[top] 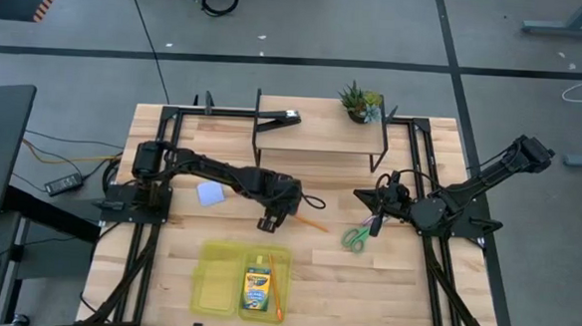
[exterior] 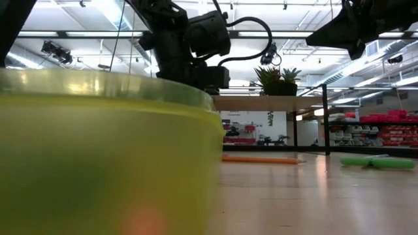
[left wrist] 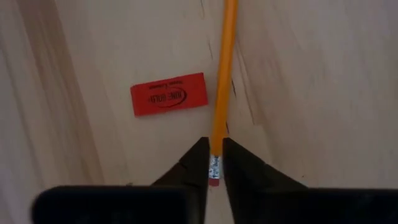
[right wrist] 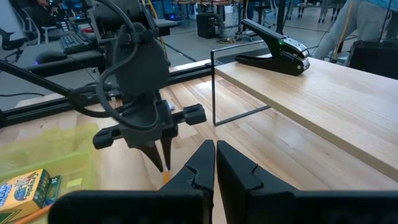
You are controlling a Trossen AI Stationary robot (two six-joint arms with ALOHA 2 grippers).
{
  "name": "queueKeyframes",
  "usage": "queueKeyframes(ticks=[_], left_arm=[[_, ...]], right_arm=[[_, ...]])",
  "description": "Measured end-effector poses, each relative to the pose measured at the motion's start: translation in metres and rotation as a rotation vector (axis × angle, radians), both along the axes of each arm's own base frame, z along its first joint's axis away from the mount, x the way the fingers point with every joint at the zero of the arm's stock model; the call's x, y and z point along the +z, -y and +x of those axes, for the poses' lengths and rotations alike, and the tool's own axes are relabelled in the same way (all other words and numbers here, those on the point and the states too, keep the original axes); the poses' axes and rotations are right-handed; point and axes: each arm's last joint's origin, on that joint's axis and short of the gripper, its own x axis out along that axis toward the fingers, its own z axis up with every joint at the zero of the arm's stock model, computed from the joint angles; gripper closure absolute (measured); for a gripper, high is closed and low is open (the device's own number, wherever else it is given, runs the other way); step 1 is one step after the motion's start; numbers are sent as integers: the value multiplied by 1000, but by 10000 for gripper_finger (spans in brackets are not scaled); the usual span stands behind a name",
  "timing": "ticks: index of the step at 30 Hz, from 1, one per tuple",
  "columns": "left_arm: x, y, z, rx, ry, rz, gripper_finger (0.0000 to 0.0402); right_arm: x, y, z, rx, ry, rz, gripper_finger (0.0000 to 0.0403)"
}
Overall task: Pack school essentials
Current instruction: Put the orange pencil into the yellow supply box
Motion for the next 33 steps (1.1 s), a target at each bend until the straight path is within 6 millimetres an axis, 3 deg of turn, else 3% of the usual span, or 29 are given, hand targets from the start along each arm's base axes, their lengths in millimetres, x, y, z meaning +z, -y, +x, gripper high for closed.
queueKeyframes(ticks=[6,14,19,27,33], left_arm=[[-5,-5,-4,51,-57,-35,280],[-19,-4,-2,72,-101,-53,263],[-20,-3,-1,71,-103,-54,288],[-18,-4,0,60,-111,-51,387],[-27,-4,0,48,-141,-45,382]], right_arm=[[0,0,0,0,1,0,380],[1,1,0,-4,8,2,380],[2,0,1,-2,7,-14,380],[2,1,1,-12,7,-26,380],[2,1,1,-12,6,-27,380]])
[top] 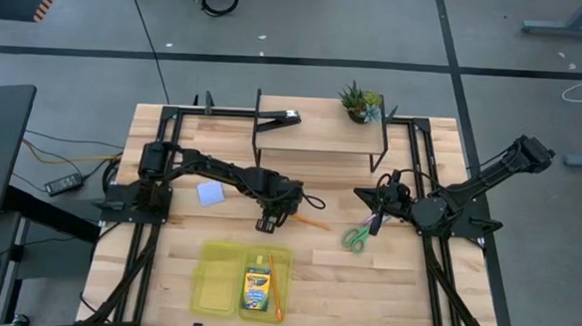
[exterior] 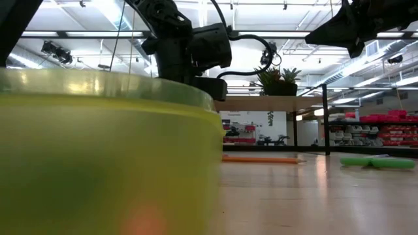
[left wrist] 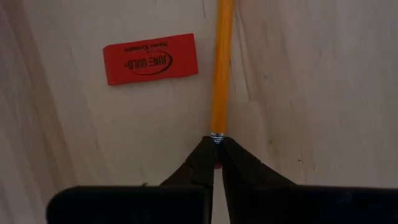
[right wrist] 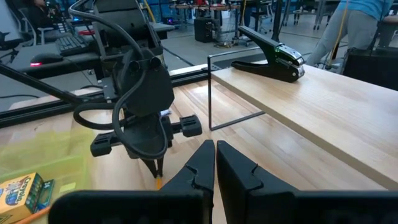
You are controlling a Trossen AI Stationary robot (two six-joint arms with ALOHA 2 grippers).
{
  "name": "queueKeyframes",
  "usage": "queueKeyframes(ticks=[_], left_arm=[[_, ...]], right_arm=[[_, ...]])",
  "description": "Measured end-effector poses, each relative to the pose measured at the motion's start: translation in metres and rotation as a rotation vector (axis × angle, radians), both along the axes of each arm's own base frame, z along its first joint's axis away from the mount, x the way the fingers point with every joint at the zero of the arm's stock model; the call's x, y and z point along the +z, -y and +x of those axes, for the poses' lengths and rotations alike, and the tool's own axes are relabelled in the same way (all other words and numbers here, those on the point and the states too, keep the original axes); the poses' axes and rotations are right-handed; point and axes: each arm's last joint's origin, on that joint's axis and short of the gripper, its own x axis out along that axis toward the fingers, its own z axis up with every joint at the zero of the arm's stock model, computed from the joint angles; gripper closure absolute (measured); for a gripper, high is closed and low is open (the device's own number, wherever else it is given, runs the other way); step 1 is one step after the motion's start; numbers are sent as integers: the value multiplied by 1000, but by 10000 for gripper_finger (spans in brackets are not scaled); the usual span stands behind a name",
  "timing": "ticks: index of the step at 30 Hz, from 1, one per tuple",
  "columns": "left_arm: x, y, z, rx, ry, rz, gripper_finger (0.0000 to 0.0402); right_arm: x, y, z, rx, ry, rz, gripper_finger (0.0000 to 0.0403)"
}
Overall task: Pack school essentials
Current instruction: Put the orange pencil into the yellow supply box
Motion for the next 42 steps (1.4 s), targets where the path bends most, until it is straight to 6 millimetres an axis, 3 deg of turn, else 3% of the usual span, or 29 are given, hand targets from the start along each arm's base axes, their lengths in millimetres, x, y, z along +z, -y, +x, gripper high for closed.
queueKeyframes(ticks=[5,27,36,42], left_arm=[[0,3,1,-14,0,28,394],[51,3,25,-21,75,37,400],[47,14,44,14,366,-28,303],[34,13,44,40,450,-41,271]], right_arm=[[0,0,0,0,0,0,380],[0,0,0,1,-4,-7,380],[0,0,0,1,-1,-2,380],[0,0,0,6,-2,-1,380]])
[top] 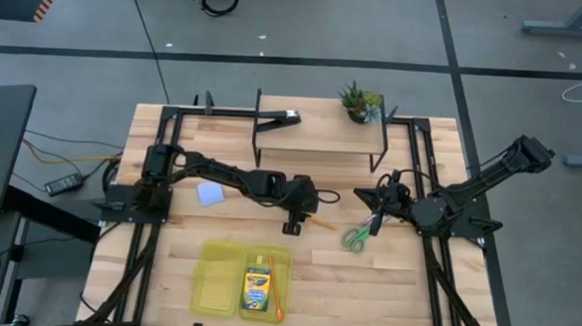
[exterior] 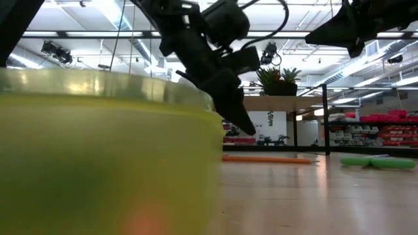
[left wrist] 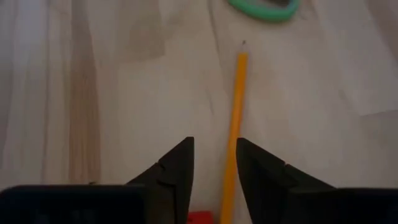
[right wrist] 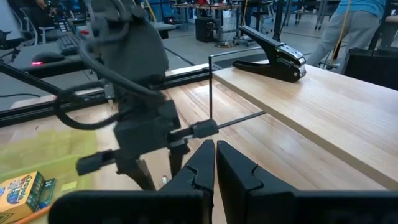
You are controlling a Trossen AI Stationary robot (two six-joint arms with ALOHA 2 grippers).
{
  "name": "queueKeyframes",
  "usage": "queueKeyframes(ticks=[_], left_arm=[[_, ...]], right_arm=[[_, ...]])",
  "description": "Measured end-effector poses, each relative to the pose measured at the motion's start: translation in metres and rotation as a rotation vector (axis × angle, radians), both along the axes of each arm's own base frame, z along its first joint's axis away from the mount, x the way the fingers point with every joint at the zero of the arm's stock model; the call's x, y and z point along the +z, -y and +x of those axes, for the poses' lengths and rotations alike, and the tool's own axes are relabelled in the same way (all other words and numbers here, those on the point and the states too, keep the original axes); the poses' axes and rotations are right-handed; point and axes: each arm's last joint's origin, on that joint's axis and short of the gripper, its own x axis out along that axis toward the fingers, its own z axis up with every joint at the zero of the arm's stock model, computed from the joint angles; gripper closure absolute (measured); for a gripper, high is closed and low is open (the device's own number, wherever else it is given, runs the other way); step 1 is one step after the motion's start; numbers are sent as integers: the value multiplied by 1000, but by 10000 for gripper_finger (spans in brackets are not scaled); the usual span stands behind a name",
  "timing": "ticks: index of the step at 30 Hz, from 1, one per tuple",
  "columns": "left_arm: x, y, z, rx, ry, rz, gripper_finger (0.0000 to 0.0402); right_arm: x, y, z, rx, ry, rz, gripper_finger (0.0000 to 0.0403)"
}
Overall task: Pack school essentials
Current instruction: Put the orange pencil into the yellow supply box
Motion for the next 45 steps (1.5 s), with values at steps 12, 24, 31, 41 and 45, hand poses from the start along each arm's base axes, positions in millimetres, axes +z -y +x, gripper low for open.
queueKeyframes(ticks=[12,24,31,41,45], left_arm=[[-34,3,-5,0,17,-32,206],[-62,1,-3,11,-57,-61,303],[-64,1,-5,-10,-89,-93,387],[-58,2,-4,20,-89,-44,393],[-51,5,0,12,-98,-31,393]], right_arm=[[1,0,0,2,7,6,380],[1,0,0,2,10,3,380],[1,0,0,3,10,3,380],[1,0,0,3,10,3,380],[1,0,0,5,9,2,380]])
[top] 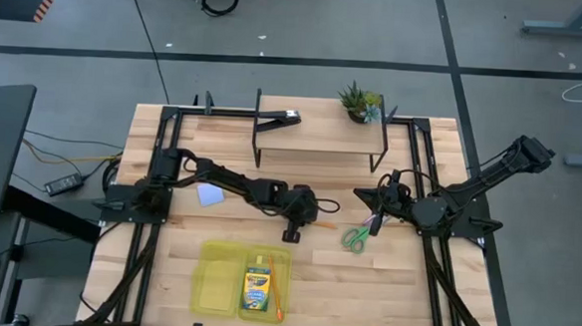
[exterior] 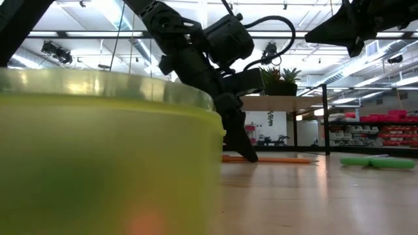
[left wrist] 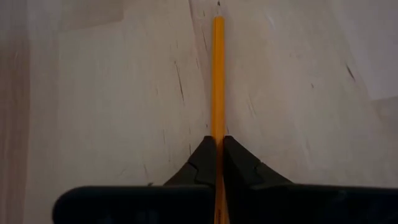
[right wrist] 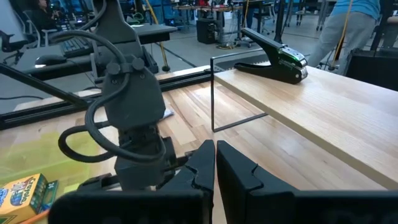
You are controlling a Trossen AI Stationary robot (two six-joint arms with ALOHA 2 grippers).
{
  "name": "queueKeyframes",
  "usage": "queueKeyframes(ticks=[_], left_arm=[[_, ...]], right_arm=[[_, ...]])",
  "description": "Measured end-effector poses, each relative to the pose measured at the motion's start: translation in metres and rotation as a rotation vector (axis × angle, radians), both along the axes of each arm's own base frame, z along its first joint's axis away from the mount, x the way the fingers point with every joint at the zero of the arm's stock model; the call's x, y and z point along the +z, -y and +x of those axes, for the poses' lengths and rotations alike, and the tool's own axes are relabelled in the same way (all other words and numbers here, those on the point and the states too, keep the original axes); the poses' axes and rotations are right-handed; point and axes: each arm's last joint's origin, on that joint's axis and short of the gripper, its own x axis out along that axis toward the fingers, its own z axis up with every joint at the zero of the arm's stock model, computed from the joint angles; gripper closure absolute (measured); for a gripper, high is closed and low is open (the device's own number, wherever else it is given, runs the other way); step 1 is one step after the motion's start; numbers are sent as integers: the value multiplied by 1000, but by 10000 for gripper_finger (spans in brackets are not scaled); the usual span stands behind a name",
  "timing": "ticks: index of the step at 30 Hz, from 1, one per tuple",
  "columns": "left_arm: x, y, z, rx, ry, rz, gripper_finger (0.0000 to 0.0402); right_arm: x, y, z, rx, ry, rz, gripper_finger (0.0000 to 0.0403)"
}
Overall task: Pack school essentials
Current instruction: Put the orange pencil into the yellow supply box
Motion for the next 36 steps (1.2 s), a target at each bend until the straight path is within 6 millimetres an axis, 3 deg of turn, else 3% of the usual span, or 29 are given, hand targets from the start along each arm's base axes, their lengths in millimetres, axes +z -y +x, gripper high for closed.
queueKeyframes(ticks=[17,20,26,36], left_arm=[[32,8,14,-50,-91,21,401],[33,11,12,-42,-112,10,374],[47,27,9,-48,-46,132,339],[62,27,-21,-68,69,118,384]], right_arm=[[-1,0,0,15,-6,3,380],[-3,-3,1,94,-16,64,380],[-26,-11,13,135,-123,183,380],[-75,-21,36,49,-285,236,374]])
